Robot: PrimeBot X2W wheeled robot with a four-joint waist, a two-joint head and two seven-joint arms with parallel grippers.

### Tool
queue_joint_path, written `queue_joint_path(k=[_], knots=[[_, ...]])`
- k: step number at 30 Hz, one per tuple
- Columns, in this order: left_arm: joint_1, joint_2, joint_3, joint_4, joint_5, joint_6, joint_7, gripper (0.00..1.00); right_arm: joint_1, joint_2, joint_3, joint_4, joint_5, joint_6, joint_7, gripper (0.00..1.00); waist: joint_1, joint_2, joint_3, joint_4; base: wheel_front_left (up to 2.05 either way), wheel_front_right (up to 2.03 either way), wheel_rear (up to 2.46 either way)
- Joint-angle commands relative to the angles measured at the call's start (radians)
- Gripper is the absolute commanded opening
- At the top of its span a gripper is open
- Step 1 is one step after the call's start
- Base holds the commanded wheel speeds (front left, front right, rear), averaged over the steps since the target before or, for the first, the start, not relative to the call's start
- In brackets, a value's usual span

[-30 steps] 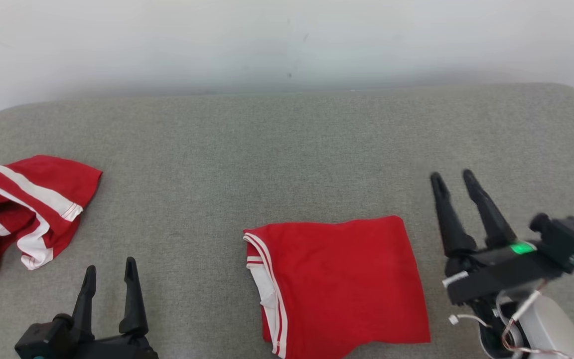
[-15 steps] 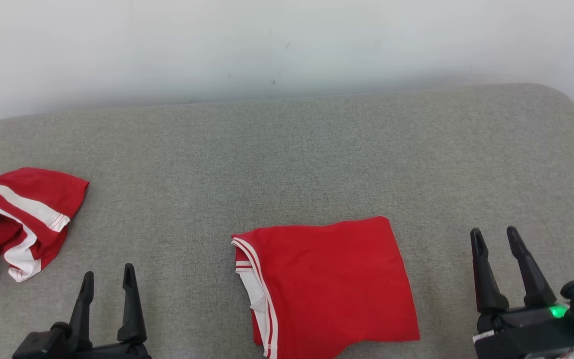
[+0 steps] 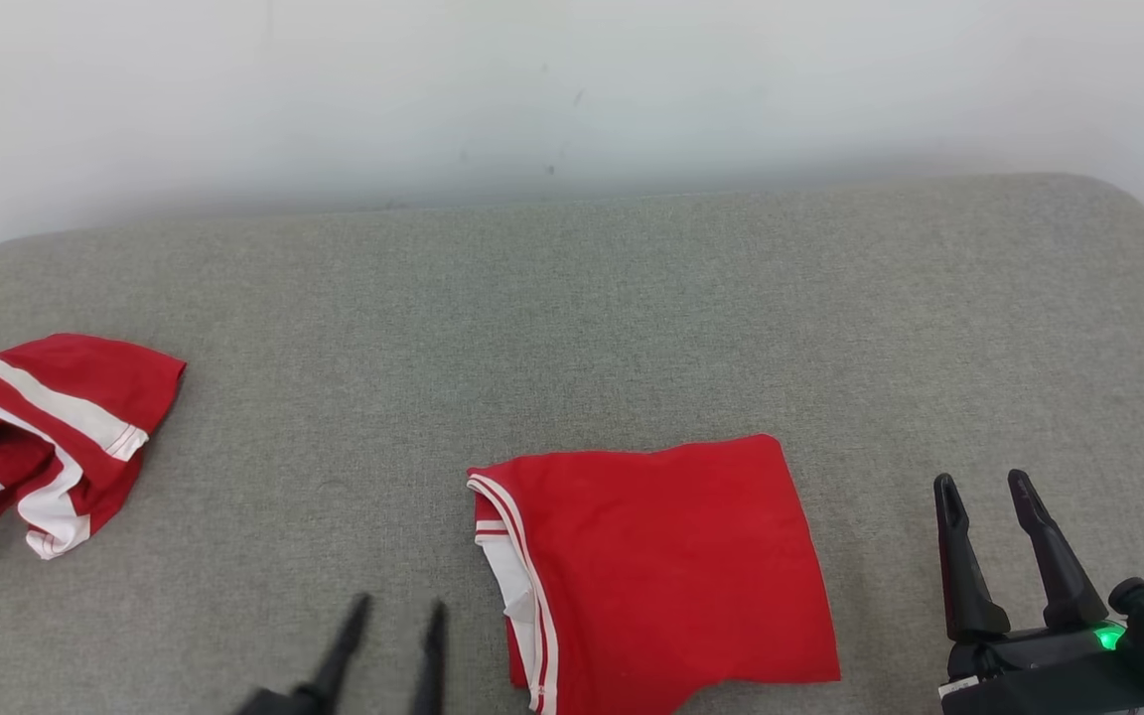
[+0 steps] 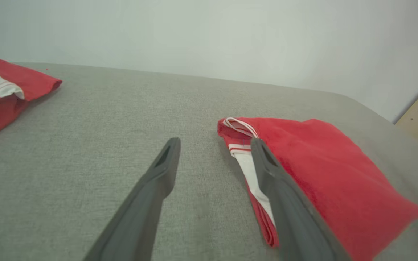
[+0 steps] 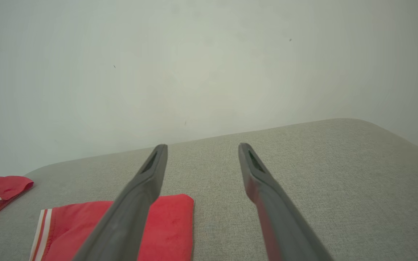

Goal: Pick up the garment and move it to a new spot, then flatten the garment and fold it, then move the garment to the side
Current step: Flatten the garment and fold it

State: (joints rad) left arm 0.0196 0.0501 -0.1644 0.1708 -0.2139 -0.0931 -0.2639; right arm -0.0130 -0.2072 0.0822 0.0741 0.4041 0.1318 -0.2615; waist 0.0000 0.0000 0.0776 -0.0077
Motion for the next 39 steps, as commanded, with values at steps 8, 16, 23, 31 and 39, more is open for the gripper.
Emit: queue_joint_path(k=[8,16,23,31,39], knots=[[0.027,0.002,-0.191,0.120,-0.025,-0.030,0.000,1.00,-0.011,0.002,0.001,0.001,-0.014,-0.003,-0.004,1.00,0.0000,0.0000,0.015,-0.002,0.00,0.00,0.00],[-0.009,0.002,-0.265,0.230,-0.083,-0.032,0.000,1.00,-0.023,0.008,0.007,0.014,-0.005,-0.003,-0.005,1.00,0.0000,0.0000,0.024,-0.022,0.00,0.00,0.00],[-0.064,0.002,-0.293,0.297,-0.133,-0.020,0.000,0.45,-0.034,0.011,0.017,0.021,0.000,-0.003,-0.005,1.00,0.0000,0.0000,0.030,-0.041,0.00,0.00,0.00],[-0.102,0.002,-0.303,0.280,-0.159,-0.003,0.000,0.00,-0.028,0.014,0.007,0.026,0.003,-0.003,-0.005,1.00,0.0000,0.0000,0.028,-0.043,0.00,0.00,0.00],[-0.064,0.023,-0.271,0.184,-0.123,0.022,0.000,0.01,-0.016,0.017,-0.006,0.035,0.006,-0.003,-0.005,1.00,0.0000,0.0000,0.020,-0.029,0.00,0.00,0.00]])
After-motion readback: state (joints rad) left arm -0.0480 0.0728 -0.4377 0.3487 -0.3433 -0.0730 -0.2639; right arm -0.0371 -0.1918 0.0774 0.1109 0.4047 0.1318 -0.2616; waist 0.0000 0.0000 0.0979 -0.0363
